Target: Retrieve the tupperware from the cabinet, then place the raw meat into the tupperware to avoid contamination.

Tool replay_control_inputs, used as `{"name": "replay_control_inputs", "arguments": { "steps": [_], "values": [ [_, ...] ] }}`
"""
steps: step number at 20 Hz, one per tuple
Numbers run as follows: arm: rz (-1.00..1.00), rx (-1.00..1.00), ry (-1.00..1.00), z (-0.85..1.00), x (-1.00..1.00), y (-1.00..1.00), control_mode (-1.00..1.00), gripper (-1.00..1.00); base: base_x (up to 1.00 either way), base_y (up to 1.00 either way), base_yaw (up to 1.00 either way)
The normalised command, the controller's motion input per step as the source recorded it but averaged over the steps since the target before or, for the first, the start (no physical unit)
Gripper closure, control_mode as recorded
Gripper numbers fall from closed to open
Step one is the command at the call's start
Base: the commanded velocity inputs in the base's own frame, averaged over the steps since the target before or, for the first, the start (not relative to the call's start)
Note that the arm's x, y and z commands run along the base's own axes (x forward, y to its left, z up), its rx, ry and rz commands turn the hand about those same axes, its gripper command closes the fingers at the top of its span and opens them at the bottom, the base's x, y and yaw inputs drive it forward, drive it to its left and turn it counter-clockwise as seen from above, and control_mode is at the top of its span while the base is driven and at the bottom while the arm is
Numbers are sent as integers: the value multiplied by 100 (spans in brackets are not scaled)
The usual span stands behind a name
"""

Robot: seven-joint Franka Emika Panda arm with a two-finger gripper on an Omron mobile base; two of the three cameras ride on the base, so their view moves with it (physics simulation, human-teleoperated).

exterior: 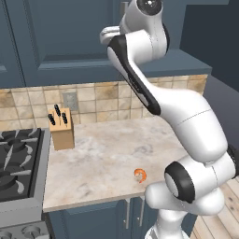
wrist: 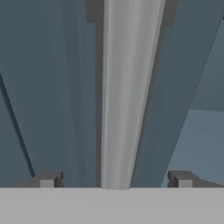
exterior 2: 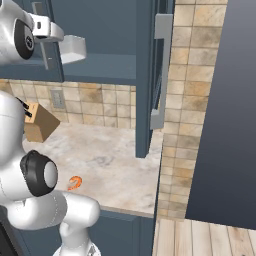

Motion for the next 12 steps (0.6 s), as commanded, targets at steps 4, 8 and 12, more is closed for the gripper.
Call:
{"name": "replay_control_inputs", "arguments": {
  "steps": [4,8,12],
  "values": [
    [0,0,-1,-1,3,13,-100,100,0,0,0],
    [-10,0,4,0,-5,11,-100,100,0,0,0],
    [-18,-2,4,0,-40,16,-100,100,0,0,0]
  ]
}}
